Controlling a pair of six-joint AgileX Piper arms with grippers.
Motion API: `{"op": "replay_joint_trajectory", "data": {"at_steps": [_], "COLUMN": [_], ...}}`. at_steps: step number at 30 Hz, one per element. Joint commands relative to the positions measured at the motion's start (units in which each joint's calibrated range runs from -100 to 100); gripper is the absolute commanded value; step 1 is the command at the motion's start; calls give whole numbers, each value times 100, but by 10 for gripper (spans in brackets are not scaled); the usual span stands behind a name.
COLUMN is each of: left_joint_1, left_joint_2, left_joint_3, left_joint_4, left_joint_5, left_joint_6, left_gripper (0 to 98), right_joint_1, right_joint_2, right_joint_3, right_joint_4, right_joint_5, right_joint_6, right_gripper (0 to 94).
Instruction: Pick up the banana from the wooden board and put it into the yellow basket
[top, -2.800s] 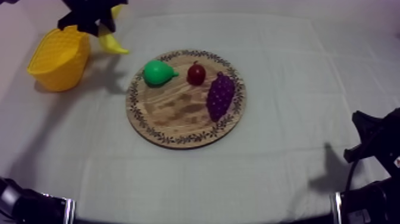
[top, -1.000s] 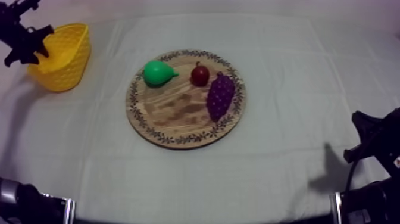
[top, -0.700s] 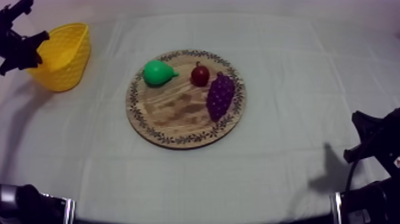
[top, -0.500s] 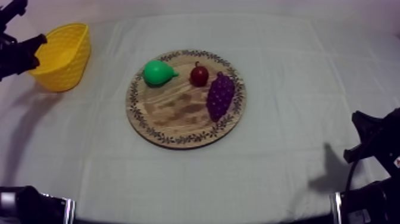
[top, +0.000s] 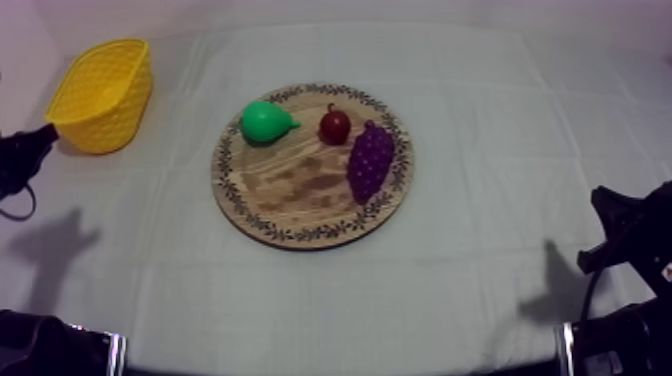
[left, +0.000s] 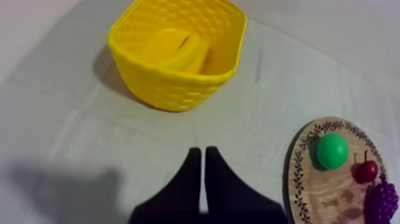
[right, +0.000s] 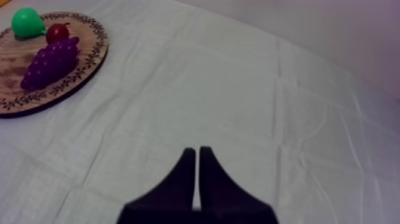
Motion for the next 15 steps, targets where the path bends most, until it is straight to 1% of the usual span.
{"op": "replay_joint_trajectory", "data": {"at_steps": [1, 5, 8, 12, 15], "left_joint_1": [-10, -19, -25, -58, -82], "left_joint_2": [-1308, -2294, -2909, -3588, -3926], "left_joint_3": [739, 1509, 1883, 2098, 2110], "left_joint_4": [13, 27, 36, 282, 363], "left_joint_5": [-67, -46, 297, 720, 976], "left_joint_6": [-114, -434, -592, -980, -1070], "left_gripper": [0, 0, 0, 0, 0], "right_joint_1": [1, 1, 1, 1, 1], "right_joint_2": [-1, -1, -1, -1, -1], "right_joint_3": [4, 4, 4, 4, 4], "right_joint_4": [0, 0, 0, 0, 0], "right_joint_5": [-1, -1, -1, -1, -1], "right_joint_6": [-1, -1, -1, -1, -1], "right_gripper": [4, 4, 4, 4, 4]}}
